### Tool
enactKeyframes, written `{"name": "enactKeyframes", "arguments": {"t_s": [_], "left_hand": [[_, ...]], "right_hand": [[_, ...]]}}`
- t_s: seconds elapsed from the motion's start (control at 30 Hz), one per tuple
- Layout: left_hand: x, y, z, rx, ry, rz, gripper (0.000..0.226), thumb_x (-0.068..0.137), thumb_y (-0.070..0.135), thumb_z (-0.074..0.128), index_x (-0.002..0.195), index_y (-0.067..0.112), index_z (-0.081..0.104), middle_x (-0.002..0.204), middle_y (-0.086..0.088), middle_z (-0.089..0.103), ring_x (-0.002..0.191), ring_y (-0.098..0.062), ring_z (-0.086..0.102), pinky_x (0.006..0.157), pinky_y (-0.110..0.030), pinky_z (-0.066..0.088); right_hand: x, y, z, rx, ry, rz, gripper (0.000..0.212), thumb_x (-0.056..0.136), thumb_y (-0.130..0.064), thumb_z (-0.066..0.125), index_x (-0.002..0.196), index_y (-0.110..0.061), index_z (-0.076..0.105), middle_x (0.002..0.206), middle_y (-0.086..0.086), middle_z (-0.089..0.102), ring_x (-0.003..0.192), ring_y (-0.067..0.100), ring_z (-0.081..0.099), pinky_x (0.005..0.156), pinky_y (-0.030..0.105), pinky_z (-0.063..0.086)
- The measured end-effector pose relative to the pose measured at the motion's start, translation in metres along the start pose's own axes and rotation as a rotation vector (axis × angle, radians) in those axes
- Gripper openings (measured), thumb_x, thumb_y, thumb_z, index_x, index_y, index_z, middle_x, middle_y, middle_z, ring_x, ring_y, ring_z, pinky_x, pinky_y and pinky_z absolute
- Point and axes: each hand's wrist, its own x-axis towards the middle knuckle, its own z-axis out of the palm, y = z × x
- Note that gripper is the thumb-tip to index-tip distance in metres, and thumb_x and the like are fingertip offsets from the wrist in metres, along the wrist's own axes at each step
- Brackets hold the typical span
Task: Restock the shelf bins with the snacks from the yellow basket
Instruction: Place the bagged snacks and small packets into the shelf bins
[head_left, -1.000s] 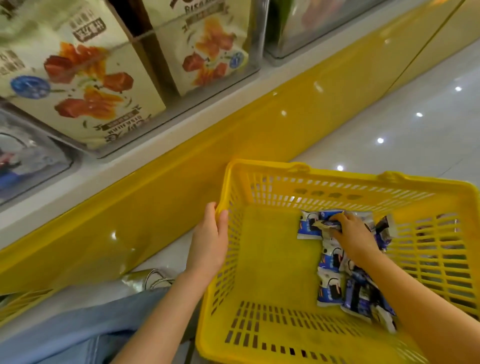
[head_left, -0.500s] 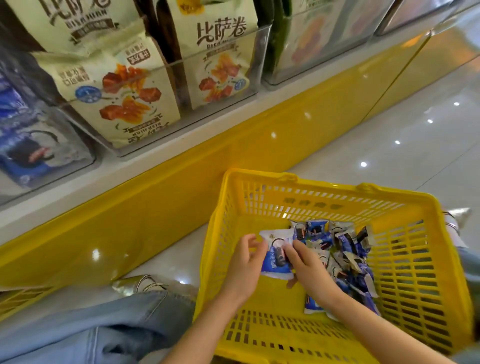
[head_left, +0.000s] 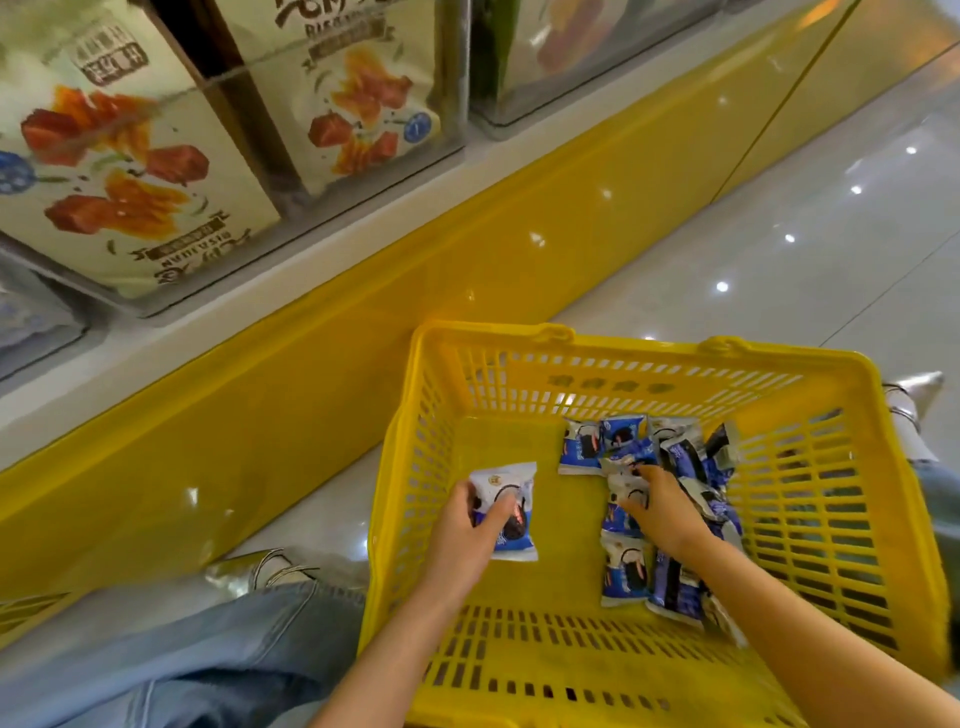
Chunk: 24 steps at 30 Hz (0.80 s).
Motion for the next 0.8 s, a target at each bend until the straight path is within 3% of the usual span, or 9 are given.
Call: {"name": "enactKeyframes", "arguments": {"t_s": [0.17, 0.27, 0.37, 0.57, 0.7, 0.8], "left_hand": [[0.007, -0.005, -0.004, 0.014, 0.027, -0.042, 0.021, 0.091, 0.023, 0.056, 0.111, 0.02, 0.053, 0.107, 0.003, 0.062, 0.101, -0.008, 0.058, 0.073, -0.007, 0.048], [0.009, -0.005, -0.004, 0.028, 0.03, -0.057, 0.025, 0.091, 0.022, 0.056, 0.115, 0.017, 0.052, 0.113, 0.001, 0.061, 0.107, -0.011, 0.057, 0.078, -0.011, 0.047], [0.012, -0.004, -0.001, 0.05, 0.002, -0.08, 0.017, 0.091, 0.025, 0.056, 0.108, 0.025, 0.051, 0.112, 0.002, 0.061, 0.107, -0.011, 0.057, 0.088, -0.022, 0.047], [0.009, -0.005, 0.0, 0.041, 0.009, -0.104, 0.021, 0.092, 0.025, 0.055, 0.112, 0.02, 0.05, 0.115, -0.001, 0.059, 0.108, -0.013, 0.055, 0.088, -0.024, 0.044], [0.001, -0.004, -0.004, 0.013, 0.003, -0.104, 0.028, 0.092, 0.023, 0.055, 0.118, 0.014, 0.05, 0.119, -0.005, 0.059, 0.112, -0.016, 0.055, 0.09, -0.025, 0.045], [-0.005, 0.0, -0.01, 0.011, 0.023, -0.079, 0.033, 0.091, 0.023, 0.056, 0.121, 0.01, 0.049, 0.118, -0.004, 0.058, 0.108, -0.014, 0.054, 0.086, -0.022, 0.043]], "right_hand": [[0.017, 0.013, 0.012, 0.075, -0.063, 0.096, 0.07, 0.084, -0.012, 0.067, 0.139, -0.002, 0.024, 0.143, 0.019, 0.031, 0.127, 0.034, 0.039, 0.105, 0.043, 0.038], [0.021, 0.013, 0.018, 0.172, 0.006, 0.134, 0.072, 0.079, -0.008, 0.072, 0.134, -0.002, 0.026, 0.133, 0.019, 0.038, 0.12, 0.035, 0.045, 0.099, 0.042, 0.042], [0.02, 0.01, 0.023, 0.257, 0.039, 0.172, 0.069, 0.077, -0.008, 0.074, 0.13, -0.002, 0.029, 0.11, 0.018, 0.049, 0.109, 0.037, 0.053, 0.089, 0.043, 0.047], [0.012, 0.002, 0.027, 0.043, -0.023, 0.133, 0.071, 0.081, -0.022, 0.072, 0.138, -0.002, 0.034, 0.129, 0.02, 0.049, 0.116, 0.033, 0.05, 0.093, 0.04, 0.043], [-0.004, -0.017, 0.023, 0.235, -0.001, 0.073, 0.067, 0.082, -0.024, 0.071, 0.134, -0.004, 0.034, 0.106, 0.013, 0.057, 0.095, 0.026, 0.056, 0.076, 0.032, 0.046], [-0.022, -0.043, 0.014, 0.359, 0.018, 0.009, 0.061, 0.083, -0.034, 0.068, 0.128, -0.006, 0.037, 0.107, 0.008, 0.052, 0.093, 0.019, 0.052, 0.075, 0.025, 0.044]]}}
